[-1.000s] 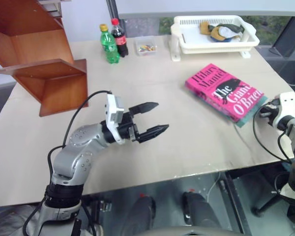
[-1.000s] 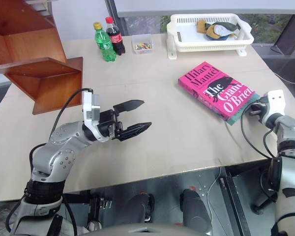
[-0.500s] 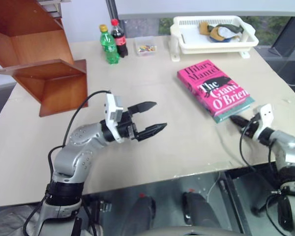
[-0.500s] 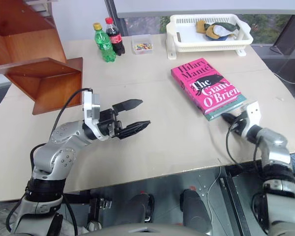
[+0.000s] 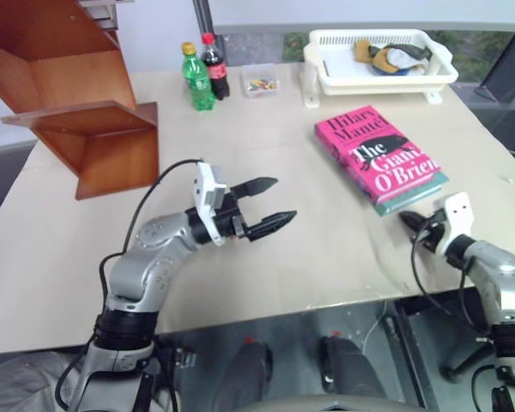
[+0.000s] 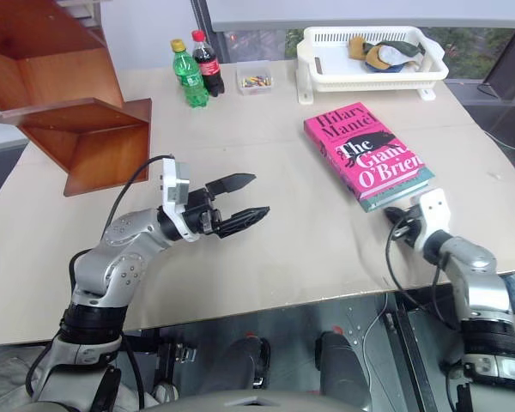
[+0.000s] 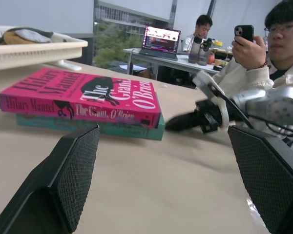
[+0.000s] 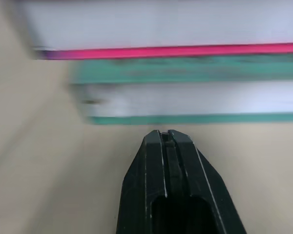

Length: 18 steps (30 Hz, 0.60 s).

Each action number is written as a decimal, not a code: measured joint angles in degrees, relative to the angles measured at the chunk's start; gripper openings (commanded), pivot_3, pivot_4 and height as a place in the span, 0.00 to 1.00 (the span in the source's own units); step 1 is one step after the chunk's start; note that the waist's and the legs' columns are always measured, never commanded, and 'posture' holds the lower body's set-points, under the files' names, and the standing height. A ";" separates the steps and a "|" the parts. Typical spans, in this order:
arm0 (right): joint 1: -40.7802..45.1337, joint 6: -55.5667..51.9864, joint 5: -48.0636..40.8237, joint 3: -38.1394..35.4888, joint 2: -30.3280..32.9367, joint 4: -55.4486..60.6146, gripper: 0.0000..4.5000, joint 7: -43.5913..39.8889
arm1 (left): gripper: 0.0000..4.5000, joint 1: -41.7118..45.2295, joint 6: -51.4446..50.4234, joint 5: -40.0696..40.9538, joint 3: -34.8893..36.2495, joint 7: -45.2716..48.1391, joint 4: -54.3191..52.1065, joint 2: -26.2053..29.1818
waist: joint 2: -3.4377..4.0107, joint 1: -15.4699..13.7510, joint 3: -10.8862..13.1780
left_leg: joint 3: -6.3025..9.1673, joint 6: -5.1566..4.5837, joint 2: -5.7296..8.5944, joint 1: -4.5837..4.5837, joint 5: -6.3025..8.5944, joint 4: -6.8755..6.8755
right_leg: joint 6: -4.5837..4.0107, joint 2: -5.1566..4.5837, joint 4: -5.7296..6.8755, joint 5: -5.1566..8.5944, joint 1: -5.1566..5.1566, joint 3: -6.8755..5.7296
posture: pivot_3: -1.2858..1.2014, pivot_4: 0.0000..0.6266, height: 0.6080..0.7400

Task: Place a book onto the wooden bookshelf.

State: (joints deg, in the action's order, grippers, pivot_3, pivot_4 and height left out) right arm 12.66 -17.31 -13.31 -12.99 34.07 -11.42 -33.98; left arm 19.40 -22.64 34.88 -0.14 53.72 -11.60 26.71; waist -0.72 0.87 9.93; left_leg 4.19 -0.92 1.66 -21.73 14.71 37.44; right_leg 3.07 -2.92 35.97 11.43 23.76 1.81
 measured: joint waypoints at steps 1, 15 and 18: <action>0.08 -0.12 0.81 -0.65 1.10 -0.89 0.01 1.06 | 1.00 -0.01 0.01 -0.04 0.01 -0.09 0.00 0.01 | 0.00 -0.11 0.00 | -0.04 0.00 0.02 -0.01 0.00 0.00 | 0.00 -0.01 0.00 0.00 0.00 0.00 | 0.52 0.24 1.00; 33.59 18.25 9.81 -0.51 2.78 -51.59 0.01 11.23 | 1.00 0.83 0.97 -2.43 -0.47 -0.54 2.06 -1.73 | -0.06 1.65 0.04 | -0.65 -0.02 -0.13 0.12 0.00 -0.03 | 0.06 0.20 -0.02 -0.05 0.00 0.45 | 0.52 0.24 1.00; 37.80 21.12 11.23 -0.01 0.82 -60.74 0.01 13.36 | 1.00 0.42 0.98 -3.11 -0.19 -1.74 1.95 -1.55 | -0.06 1.25 0.04 | -0.62 -0.02 -0.09 -0.09 0.00 -0.04 | 0.06 0.01 -0.07 -0.06 0.15 0.45 | 0.52 0.24 1.00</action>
State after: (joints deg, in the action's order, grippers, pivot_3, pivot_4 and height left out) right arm 50.46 3.81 -2.07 -12.99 34.90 -72.16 -20.62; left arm 19.82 -21.66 31.77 -0.32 51.99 -9.64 25.16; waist -0.77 2.12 9.97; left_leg 3.56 -0.94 1.57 -21.83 14.71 37.40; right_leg 3.14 -2.91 35.90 11.37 23.91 2.26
